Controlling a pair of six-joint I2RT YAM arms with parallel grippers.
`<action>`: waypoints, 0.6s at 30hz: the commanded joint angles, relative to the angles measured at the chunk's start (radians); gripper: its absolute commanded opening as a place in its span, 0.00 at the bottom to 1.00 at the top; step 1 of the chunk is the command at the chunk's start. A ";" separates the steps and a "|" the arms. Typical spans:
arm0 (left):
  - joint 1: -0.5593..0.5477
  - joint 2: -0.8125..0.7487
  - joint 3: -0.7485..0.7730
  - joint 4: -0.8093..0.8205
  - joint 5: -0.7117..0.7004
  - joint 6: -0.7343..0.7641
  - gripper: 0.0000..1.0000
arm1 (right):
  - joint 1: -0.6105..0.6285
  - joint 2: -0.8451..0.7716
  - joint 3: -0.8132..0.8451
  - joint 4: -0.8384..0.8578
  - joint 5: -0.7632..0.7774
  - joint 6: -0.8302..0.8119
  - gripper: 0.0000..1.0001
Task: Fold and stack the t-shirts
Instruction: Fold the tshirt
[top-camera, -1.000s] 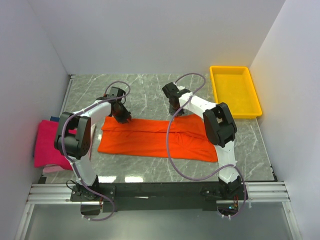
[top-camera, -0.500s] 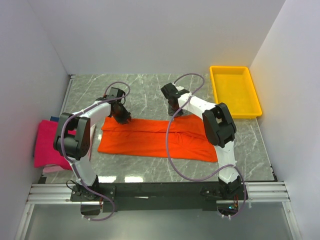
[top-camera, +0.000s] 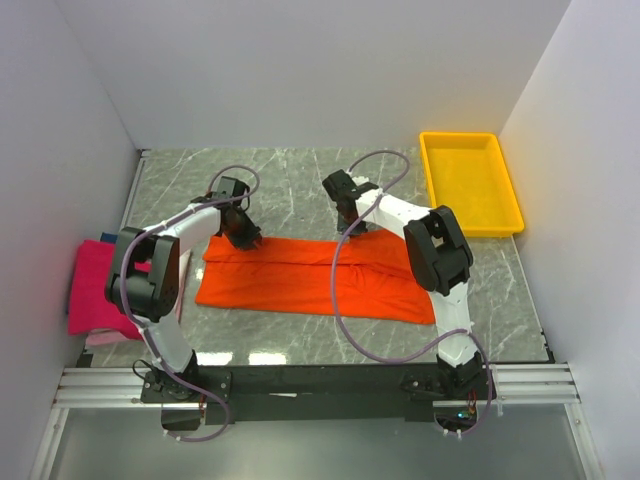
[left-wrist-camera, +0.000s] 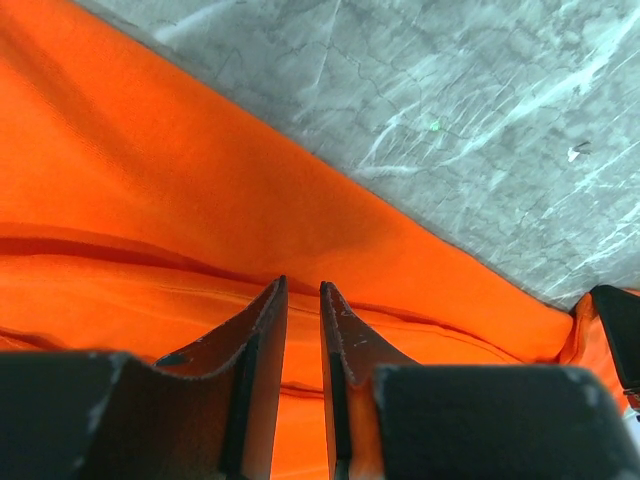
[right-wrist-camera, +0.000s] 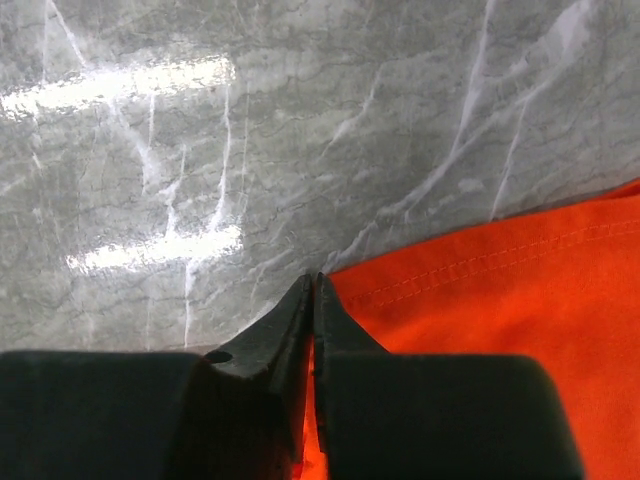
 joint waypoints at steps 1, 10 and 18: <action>0.005 -0.057 -0.004 0.003 0.003 0.004 0.25 | 0.007 -0.068 -0.013 0.011 0.050 0.022 0.06; 0.017 -0.074 -0.017 0.003 0.003 0.004 0.26 | 0.015 -0.231 -0.085 0.022 0.084 0.053 0.00; 0.037 -0.080 -0.015 -0.004 0.007 0.015 0.25 | 0.040 -0.389 -0.232 0.036 0.096 0.106 0.00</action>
